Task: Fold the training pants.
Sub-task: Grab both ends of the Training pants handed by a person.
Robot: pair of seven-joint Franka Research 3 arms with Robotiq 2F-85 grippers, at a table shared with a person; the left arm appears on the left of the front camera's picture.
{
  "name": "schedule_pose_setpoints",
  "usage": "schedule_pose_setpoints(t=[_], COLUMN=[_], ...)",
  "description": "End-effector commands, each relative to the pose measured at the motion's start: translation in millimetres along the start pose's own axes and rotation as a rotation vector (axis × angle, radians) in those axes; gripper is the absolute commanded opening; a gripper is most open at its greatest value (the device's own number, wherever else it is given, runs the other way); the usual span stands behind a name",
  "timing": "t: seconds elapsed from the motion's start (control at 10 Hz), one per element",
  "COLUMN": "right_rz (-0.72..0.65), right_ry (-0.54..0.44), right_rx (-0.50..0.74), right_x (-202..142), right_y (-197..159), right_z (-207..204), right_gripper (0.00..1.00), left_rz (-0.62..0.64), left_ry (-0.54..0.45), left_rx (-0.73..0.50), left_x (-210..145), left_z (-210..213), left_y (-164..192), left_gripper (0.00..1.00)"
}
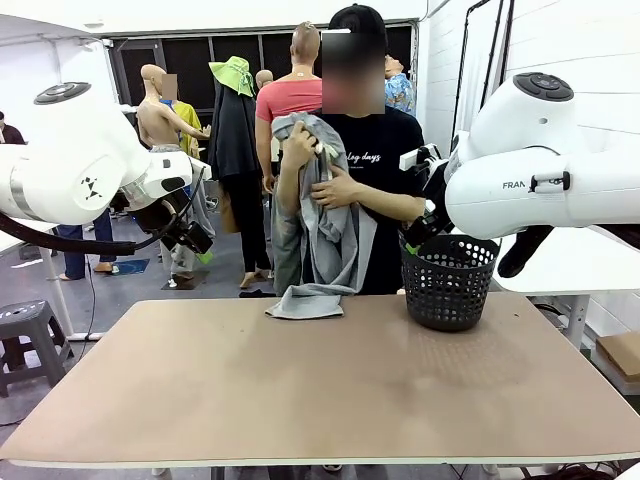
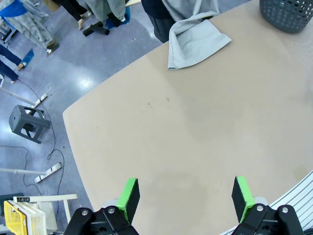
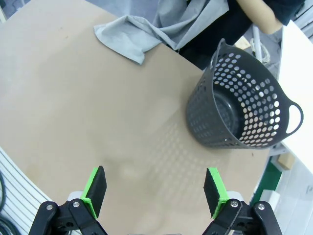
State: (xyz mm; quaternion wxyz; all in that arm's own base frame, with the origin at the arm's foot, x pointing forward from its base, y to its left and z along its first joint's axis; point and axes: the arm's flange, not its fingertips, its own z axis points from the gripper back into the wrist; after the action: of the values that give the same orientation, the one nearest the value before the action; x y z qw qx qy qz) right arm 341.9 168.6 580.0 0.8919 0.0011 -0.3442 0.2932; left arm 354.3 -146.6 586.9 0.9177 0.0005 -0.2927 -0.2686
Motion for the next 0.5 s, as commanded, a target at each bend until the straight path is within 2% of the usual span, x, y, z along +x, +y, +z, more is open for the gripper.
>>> schedule_pose_setpoints(t=[0.0, 0.4], right_rz=[0.008, 0.008], right_ry=[-0.001, -0.001], right_rx=[0.001, 0.001], right_x=[0.5, 0.5], right_y=[-0.8, -0.8], right_z=[0.7, 0.7], right_gripper=[1.00, 1.00], left_rz=[-0.002, -0.002], left_ry=[-0.002, -0.002], left_rx=[-0.011, -0.011], left_x=[0.2, 0.2], left_z=[-0.4, -0.4], left_y=[0.1, 0.1], left_gripper=[1.00, 1.00])
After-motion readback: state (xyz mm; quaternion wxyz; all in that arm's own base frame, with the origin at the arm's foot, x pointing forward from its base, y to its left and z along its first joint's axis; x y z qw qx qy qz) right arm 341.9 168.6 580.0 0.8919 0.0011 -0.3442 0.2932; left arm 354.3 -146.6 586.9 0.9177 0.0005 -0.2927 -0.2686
